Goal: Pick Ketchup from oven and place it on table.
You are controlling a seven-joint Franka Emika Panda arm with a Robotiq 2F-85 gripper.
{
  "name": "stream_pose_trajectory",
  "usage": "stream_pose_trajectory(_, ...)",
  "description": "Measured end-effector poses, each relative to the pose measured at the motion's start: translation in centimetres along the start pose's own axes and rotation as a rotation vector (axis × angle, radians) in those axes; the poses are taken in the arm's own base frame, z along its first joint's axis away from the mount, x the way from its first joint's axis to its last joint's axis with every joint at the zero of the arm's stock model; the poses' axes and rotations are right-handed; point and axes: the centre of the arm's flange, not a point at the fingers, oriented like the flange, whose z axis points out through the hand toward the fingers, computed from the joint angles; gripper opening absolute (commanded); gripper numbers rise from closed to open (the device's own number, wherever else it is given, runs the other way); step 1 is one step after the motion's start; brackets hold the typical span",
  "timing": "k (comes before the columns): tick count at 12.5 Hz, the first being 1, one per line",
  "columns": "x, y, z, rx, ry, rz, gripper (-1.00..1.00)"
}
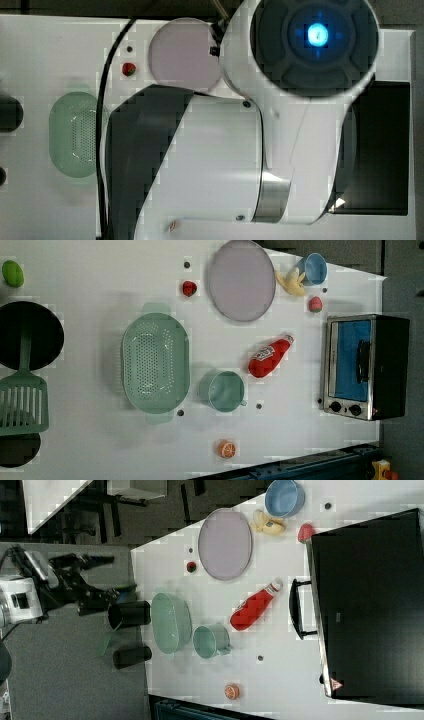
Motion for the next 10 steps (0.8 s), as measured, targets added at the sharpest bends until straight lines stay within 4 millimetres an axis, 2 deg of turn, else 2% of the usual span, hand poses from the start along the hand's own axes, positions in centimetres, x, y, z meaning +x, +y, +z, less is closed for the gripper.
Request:
stream_pose_trajectory(1, -0.2, -0.2, 1.4, -0.034, -0.034, -0.002, 1.00)
stream_pose_trajectory(2, -0.6, -0.1, 4.5, -0.152, -0.096, -0.011, 1.00)
stream_pose_trajectory(3, -0.7, -0.2, 6.3, -0.186, -0.122, -0.006, 1.00)
stream_pose_trajectory(5, -1.0, -0.7, 8.9, -0.203, -0.162, -0.006, 1.00)
stream_pose_trajectory(6, -1.1, -0.8, 9.5, -0.215, -0.177, -0.004, 1.00)
stream_pose_trajectory(8, -1.1, -0.8, 9.2, -0.216, -0.166, -0.010, 1.00)
stream_pose_trajectory(9, -1.0, -0.5, 8.7, -0.224, -0.149, -0.012, 1.00)
stream_pose_trajectory(10, -0.7, 0.0, 7.4, -0.210, -0.138, -0.004, 1.00)
